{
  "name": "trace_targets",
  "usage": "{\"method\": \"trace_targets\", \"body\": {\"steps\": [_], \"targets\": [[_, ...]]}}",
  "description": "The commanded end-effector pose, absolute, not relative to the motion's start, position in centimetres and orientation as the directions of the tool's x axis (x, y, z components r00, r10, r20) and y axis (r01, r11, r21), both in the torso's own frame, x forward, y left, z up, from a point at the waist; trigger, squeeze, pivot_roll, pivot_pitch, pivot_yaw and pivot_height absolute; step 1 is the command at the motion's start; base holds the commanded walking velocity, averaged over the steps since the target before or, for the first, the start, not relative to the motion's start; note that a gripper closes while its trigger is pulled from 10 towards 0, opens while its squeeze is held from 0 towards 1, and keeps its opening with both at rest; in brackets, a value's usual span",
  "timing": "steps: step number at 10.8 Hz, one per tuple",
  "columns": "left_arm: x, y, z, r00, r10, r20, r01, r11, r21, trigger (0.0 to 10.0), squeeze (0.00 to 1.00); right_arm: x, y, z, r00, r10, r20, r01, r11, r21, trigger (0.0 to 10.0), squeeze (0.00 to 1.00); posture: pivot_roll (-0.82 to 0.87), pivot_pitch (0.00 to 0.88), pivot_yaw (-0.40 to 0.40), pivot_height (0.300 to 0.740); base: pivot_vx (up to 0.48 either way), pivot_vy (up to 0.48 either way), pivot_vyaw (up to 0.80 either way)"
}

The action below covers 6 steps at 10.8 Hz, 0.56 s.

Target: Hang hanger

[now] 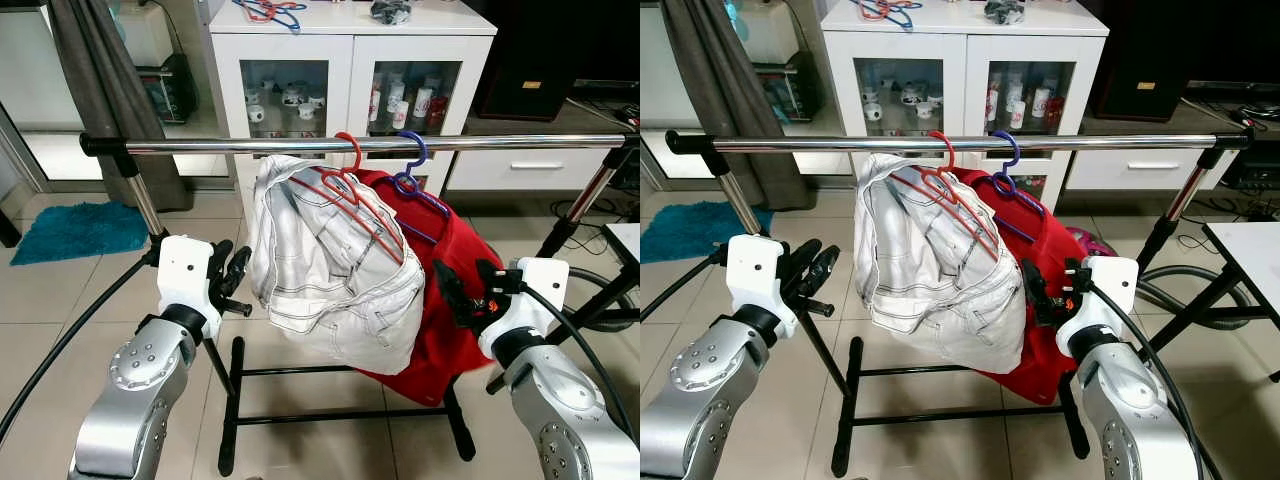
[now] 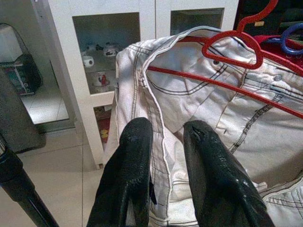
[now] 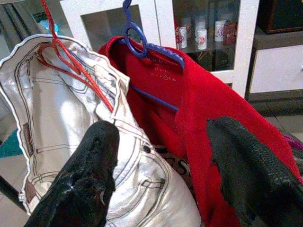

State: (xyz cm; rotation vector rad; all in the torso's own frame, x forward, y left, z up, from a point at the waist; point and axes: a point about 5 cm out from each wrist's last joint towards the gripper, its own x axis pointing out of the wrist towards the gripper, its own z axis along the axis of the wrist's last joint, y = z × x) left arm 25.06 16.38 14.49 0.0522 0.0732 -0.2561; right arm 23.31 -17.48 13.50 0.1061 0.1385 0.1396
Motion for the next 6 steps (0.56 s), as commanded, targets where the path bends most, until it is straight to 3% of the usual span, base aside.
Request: {"method": "trace_targets", "body": {"steps": [1, 6], "targets": [[25.77, 15.34, 17.01, 0.991, -0.113, -0.073, 0.11, 0.993, -0.034, 10.0, 0.0, 24.52, -17.45, 17.28, 1.0, 0.016, -0.016, -0.013, 0.985, 0.173, 10.0, 0.0, -0.06, 0.0, -0.041, 0.74, 0.0, 0.0, 0.0], [25.77, 15.34, 17.01, 0.991, -0.113, -0.073, 0.11, 0.993, -0.034, 10.0, 0.0, 24.52, -17.45, 17.28, 1.0, 0.016, -0.016, -0.013, 0.985, 0.173, 10.0, 0.0, -0.06, 0.0, -0.041, 0.74, 0.0, 0.0, 0.0]]}}
